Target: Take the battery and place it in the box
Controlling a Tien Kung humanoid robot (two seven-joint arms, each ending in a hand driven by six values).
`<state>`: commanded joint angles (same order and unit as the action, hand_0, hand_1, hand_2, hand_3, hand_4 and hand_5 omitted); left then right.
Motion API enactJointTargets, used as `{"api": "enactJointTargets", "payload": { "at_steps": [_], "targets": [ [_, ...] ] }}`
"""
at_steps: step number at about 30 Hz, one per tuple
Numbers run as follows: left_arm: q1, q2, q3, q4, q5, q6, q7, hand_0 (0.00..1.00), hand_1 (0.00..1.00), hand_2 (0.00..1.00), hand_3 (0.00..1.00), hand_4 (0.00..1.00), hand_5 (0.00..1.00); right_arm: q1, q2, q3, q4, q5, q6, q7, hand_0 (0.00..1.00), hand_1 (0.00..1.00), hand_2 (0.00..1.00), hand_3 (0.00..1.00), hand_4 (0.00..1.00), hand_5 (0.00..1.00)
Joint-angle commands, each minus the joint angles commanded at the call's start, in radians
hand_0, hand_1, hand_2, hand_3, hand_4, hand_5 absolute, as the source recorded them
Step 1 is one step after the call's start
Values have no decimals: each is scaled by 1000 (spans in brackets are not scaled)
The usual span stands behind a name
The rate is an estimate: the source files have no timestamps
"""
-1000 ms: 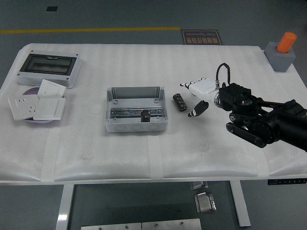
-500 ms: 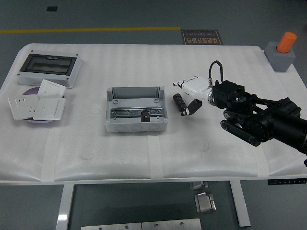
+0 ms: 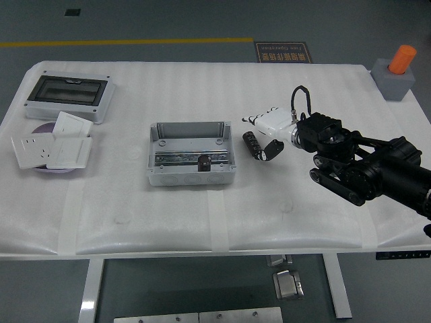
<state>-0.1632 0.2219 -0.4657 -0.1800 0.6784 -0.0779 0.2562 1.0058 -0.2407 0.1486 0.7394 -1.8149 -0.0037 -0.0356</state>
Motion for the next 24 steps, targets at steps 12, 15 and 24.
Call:
{"api": "enactJointTargets", "payload": {
  "at_steps": [12, 15, 24],
  "targets": [
    [0, -2, 15, 0, -15, -3, -1, 469, 584, 401, 518, 454, 286, -19, 12, 15, -3, -5, 9, 14, 891, 720, 789, 809, 534, 285],
    [0, -2, 16, 0, -15, -3, -2, 469, 584, 401, 518, 454, 286, -21, 13, 20, -4, -10, 14, 17, 891, 720, 789, 809, 534, 285],
    [0, -2, 17, 0, -18, 2, -7, 469, 583, 400, 518, 454, 286, -5, 5, 12, 5, -1, 4, 14, 891, 715, 786, 806, 519, 270]
  ]
}}
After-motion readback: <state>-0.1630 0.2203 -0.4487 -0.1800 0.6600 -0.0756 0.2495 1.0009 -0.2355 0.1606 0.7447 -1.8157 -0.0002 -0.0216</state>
